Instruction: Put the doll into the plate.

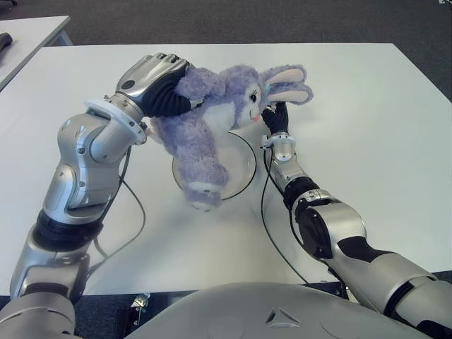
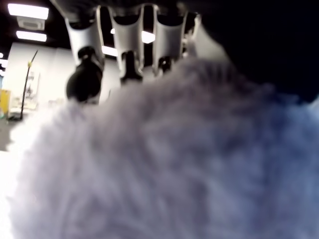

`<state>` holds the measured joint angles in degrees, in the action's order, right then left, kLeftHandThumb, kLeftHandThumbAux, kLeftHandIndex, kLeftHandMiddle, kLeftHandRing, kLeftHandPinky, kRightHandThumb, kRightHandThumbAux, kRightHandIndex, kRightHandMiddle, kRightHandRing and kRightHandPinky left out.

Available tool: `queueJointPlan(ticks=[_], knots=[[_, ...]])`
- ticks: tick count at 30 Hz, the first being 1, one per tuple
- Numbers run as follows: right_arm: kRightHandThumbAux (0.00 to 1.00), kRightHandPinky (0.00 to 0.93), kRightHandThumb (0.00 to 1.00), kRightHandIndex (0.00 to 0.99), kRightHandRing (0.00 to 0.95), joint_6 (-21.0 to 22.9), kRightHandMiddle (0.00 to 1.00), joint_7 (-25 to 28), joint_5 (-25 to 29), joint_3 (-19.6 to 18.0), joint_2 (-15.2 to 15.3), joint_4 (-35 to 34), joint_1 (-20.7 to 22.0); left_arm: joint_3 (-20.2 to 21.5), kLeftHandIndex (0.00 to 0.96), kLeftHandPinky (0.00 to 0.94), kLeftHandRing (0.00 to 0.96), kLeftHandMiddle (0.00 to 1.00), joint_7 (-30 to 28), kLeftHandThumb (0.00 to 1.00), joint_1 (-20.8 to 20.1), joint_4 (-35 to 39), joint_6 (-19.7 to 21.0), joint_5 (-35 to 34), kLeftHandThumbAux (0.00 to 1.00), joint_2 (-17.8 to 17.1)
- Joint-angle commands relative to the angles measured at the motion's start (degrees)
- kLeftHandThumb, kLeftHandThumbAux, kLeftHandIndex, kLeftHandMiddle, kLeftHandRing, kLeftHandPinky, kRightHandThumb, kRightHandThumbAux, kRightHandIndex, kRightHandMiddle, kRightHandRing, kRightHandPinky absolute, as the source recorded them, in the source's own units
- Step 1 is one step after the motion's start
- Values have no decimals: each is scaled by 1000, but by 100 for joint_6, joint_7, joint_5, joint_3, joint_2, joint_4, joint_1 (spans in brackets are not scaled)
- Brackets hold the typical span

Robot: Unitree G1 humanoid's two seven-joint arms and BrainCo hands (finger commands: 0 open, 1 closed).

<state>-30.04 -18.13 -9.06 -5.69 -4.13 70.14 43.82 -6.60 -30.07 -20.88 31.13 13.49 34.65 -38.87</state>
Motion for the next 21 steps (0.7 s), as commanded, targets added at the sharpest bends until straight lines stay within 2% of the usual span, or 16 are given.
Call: queueJointPlan(ticks=[1,5,9,12,18,21], knots=[[740,305,687,409,331,911,348,-6,-19,-23,-257,818,-1160,41,684,764,783,788,-468,572,295,175,282,4,694,-126],[740,306,687,409,333,906,350,-27,-34,-10,-247,818,-1165,-18,689,775,786,791,-553,569,531,166,343,11,696,-133],[740,306,687,409,335,907,351,-44,-47,7,-236,818,-1170,16,688,763,783,792,-458,570,1072,175,313,-22,696,-101],[740,311,687,410,339,904,354,-45,-40,6,-235,816,-1171,31,695,795,795,801,-296,573,1397,125,355,-38,695,33],[740,306,689,410,338,885,355,-40,-28,-3,-223,813,-1181,-49,704,815,805,813,-115,579,1530,-10,417,-5,696,283],[740,308,689,411,338,858,355,-53,-43,9,-209,812,-1191,-283,712,835,814,820,245,597,1638,-395,264,9,696,610]])
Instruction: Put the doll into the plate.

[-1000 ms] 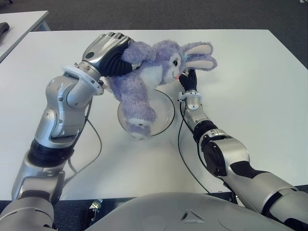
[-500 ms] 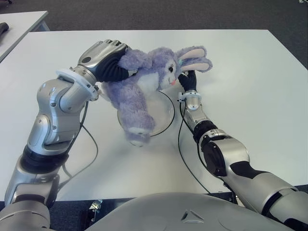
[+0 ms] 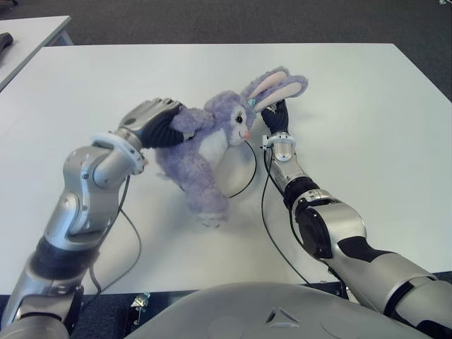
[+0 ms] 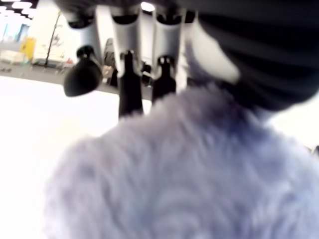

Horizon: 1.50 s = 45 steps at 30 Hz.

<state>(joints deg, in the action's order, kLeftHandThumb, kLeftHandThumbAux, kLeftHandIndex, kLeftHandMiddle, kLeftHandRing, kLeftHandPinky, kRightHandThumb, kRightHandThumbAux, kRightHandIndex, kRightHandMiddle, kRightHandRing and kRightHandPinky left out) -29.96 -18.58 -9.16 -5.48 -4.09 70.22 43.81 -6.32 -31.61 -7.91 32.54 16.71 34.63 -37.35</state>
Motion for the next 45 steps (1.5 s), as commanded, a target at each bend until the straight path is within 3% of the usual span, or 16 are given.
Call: queueJointPlan(ticks=[1,14,24,36,38,39,41,45], knots=[[740,308,689,410,338,840,355,-12,-39,-8,-208,804,-1194,-383,714,839,816,820,512,602,385,-622,-105,-1,695,565],[740,309,690,411,340,803,362,-16,-60,8,-181,798,-1210,-513,698,820,805,800,996,622,697,-705,-380,-280,696,1134],[741,303,689,410,339,802,361,-43,-48,-5,-186,793,-1216,-749,713,855,824,817,1565,671,847,-1485,-824,-302,689,1509],[740,300,692,410,332,788,355,5,-19,-28,-197,790,-1221,-495,735,871,854,846,1867,677,942,-1867,-1224,-994,672,1937],[740,299,693,410,330,794,354,16,-8,-38,-204,790,-1220,-433,686,840,843,830,1872,646,906,-1943,-1289,-1115,655,1963],[740,298,693,410,329,796,353,21,-5,-41,-206,791,-1220,-417,502,799,819,804,1879,700,895,-1968,-1313,-1140,683,1963],[740,297,694,410,328,802,351,29,0,-46,-211,791,-1219,-403,446,787,802,785,1908,712,876,-2026,-1375,-1138,691,1942],[739,303,694,410,330,806,353,29,1,-51,-218,792,-1217,-387,432,791,786,768,1920,701,846,-2113,-1483,-1124,694,1886]])
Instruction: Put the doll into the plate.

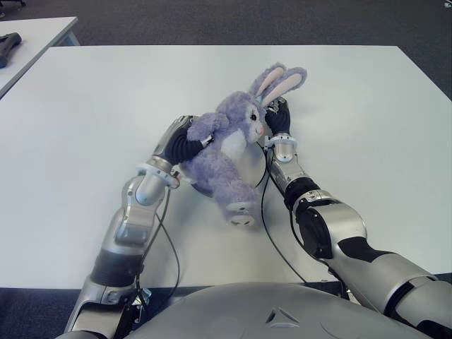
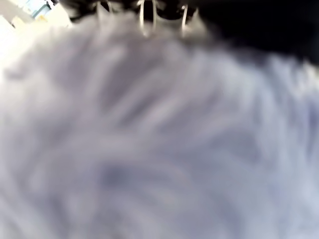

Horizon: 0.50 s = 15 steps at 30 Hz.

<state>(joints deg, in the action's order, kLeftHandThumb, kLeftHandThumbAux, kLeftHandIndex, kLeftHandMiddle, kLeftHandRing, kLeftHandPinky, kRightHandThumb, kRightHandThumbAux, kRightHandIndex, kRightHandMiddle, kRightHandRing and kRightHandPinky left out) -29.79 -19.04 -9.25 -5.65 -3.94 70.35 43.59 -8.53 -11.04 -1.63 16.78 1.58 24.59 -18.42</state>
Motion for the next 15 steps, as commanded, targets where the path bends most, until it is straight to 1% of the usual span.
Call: queueJointPlan(ticks=[1,2,3,4,5,7,8,9,10,11,15], knots=[[739,303,694,410,330,786,353,76,9,-33,-236,779,-1196,-155,432,791,786,767,-153,701,215,-569,1,-110,694,-43],[739,304,695,410,332,785,352,76,8,-33,-239,780,-1195,-144,421,661,668,654,-167,688,209,-597,-24,-102,700,-69],[739,305,695,410,332,785,352,80,0,-25,-241,781,-1193,-119,417,615,627,615,-241,684,209,-645,-48,-109,702,-146],[739,304,693,410,330,788,349,83,-5,-20,-244,782,-1191,-97,275,442,467,462,-323,484,212,-679,-73,-134,605,-221],[740,305,690,409,329,791,346,84,-9,-17,-245,783,-1190,-83,149,277,312,312,-378,305,213,-699,-89,-155,528,-267],[740,306,689,409,329,805,346,86,-7,-18,-248,784,-1187,-64,94,197,238,239,-476,225,230,-669,-92,-209,497,-338],[740,306,689,409,329,812,346,82,-5,-20,-250,785,-1186,-61,90,190,232,232,-506,219,238,-645,-86,-233,495,-364],[740,307,689,408,330,816,346,79,-4,-22,-252,785,-1185,-62,69,161,204,203,-522,189,243,-632,-83,-253,487,-385],[740,307,689,408,331,819,347,73,-3,-23,-255,785,-1185,-69,66,156,200,199,-532,184,243,-624,-76,-262,486,-405],[741,302,688,408,329,821,347,69,-2,-24,-257,785,-1184,-76,47,130,172,170,-535,162,242,-619,-69,-270,481,-422],[741,304,688,408,328,826,346,72,4,-28,-259,785,-1183,-100,24,104,138,136,-538,142,243,-596,-46,-296,477,-480]])
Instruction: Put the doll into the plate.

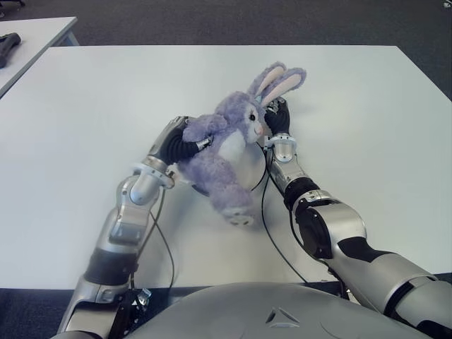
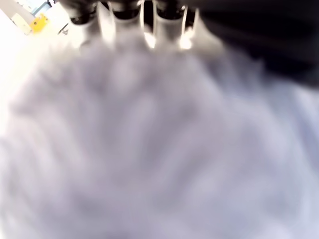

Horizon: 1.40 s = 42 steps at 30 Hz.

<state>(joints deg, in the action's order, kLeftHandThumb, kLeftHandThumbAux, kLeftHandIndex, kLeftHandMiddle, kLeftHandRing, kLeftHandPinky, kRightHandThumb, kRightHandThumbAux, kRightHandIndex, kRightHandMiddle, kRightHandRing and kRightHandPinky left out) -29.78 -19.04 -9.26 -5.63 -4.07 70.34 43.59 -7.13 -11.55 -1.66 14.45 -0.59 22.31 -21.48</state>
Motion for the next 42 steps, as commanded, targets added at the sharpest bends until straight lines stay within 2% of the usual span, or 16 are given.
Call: queueJointPlan(ticks=[1,6,10,14,22,42], knots=[[741,304,688,408,328,830,347,75,13,-38,-247,786,-1182,-242,22,103,135,133,-494,140,249,-351,182,-69,476,-192],[741,311,688,408,331,831,347,73,16,-41,-248,785,-1181,-251,0,8,35,42,-504,113,265,-323,194,-99,450,-236],[742,309,686,407,333,827,350,71,7,-32,-246,786,-1183,-266,0,0,2,4,-493,125,277,-320,147,-121,415,-283],[743,310,682,407,334,833,351,70,-5,-19,-245,787,-1183,-261,0,0,0,0,-502,155,290,-344,44,-175,368,-344],[744,301,680,405,328,850,347,47,-16,-4,-254,788,-1179,-259,0,0,0,0,-561,194,282,-365,-63,-291,335,-455],[743,293,683,407,328,873,350,-21,-42,28,-283,789,-1176,-270,0,0,0,0,-798,192,282,-293,-36,-551,354,-683]])
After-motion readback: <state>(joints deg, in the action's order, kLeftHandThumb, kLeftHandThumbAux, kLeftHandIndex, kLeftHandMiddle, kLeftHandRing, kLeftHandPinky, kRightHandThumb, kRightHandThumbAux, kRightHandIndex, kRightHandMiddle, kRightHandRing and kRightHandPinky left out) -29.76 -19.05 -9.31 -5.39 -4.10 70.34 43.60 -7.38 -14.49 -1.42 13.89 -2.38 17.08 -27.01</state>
